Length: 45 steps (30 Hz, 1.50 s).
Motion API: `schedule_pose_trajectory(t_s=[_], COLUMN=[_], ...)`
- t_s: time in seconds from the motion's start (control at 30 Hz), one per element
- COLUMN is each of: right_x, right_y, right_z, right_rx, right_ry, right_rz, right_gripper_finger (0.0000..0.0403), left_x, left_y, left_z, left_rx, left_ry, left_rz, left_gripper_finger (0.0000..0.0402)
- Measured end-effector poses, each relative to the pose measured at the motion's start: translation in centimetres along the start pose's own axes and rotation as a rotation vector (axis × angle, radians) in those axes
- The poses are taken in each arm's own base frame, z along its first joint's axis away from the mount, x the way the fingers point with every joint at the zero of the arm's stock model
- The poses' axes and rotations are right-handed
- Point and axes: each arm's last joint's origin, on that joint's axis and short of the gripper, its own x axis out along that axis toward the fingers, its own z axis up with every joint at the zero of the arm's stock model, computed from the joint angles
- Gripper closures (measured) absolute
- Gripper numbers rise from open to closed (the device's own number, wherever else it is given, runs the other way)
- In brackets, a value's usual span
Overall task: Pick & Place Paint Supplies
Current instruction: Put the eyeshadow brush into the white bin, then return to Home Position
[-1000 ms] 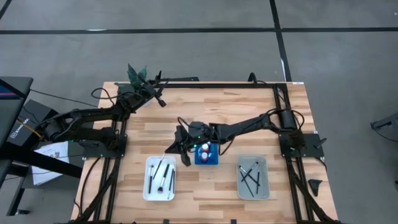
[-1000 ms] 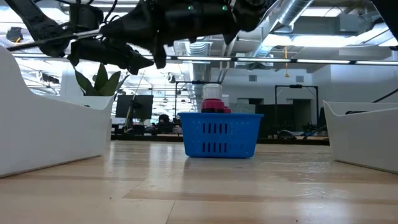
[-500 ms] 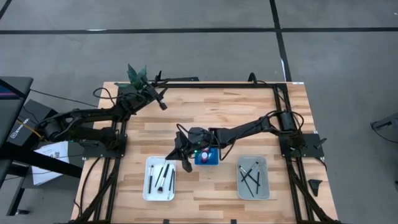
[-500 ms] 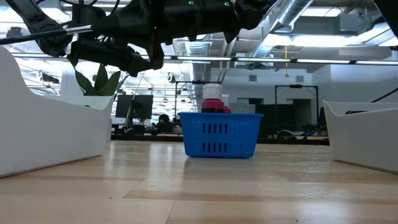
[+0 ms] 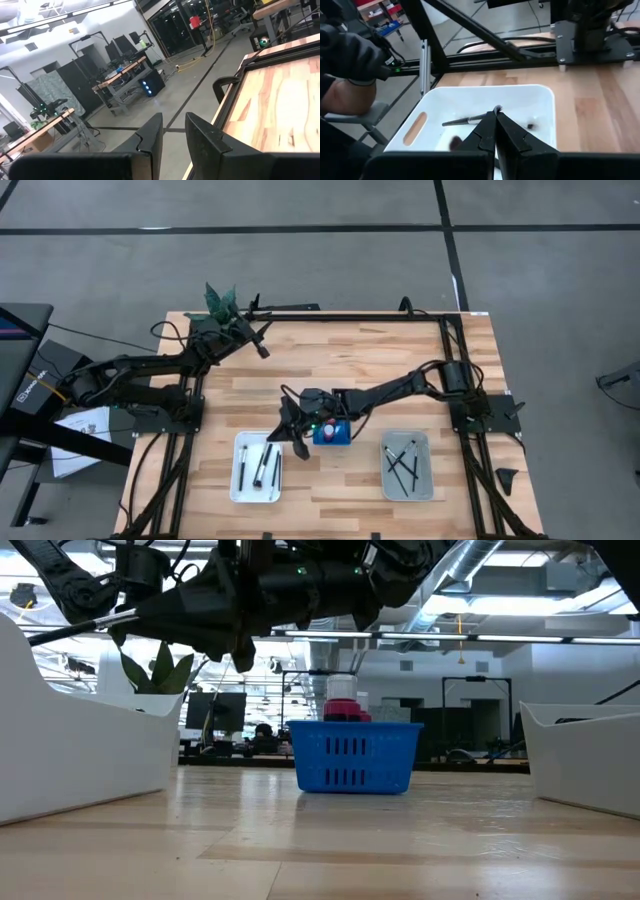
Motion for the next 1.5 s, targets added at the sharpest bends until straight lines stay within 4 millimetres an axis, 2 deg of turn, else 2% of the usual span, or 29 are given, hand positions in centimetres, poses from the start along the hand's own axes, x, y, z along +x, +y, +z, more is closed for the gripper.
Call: schedule_pose_trajectory(t_s=[0.53, 1.03, 1.5], right_x=[-0.07, -0.08, -0.08], right_y=[-0.19, -0.21, -0.21], right_z=[-0.07, -0.06, -0.06], right_rx=[0.015, 0.019, 0.025], right_ry=[0.015, 0.014, 0.014], right_rz=[0.02, 0.017, 0.016], right_gripper_finger=[0.0402, 0.0342, 0.0335], left_x=[0.0, 0.0, 0.0], left_y=[0.0, 0.0, -0.01], left_z=[0.0, -0.01, -0.01], left_rx=[0.0, 0.0, 0.0], left_ry=[0.0, 0.001, 0.002], left_rz=[0.0, -0.001, -0.001], left_gripper_finger=[0.0325, 0.0325, 0.0325])
